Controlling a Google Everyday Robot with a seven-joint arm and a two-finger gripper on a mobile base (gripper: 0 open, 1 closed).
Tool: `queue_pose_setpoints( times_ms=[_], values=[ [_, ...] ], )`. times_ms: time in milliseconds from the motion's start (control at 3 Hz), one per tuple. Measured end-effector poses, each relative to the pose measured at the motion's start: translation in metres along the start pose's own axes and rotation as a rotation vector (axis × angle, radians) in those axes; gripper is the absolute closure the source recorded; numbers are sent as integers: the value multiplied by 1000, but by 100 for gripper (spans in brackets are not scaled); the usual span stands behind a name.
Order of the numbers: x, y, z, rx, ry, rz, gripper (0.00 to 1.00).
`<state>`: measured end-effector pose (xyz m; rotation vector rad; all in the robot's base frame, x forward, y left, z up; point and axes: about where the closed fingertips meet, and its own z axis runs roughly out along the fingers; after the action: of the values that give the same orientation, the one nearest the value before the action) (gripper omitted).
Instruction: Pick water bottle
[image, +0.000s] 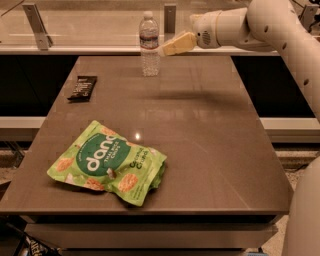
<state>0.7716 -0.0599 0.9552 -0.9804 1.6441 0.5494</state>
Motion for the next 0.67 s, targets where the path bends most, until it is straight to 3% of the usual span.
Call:
queue_pose_setpoints(
  times_ms=[667],
  values=[
    [-12,10,30,-48,-10,-9,0]
  ],
)
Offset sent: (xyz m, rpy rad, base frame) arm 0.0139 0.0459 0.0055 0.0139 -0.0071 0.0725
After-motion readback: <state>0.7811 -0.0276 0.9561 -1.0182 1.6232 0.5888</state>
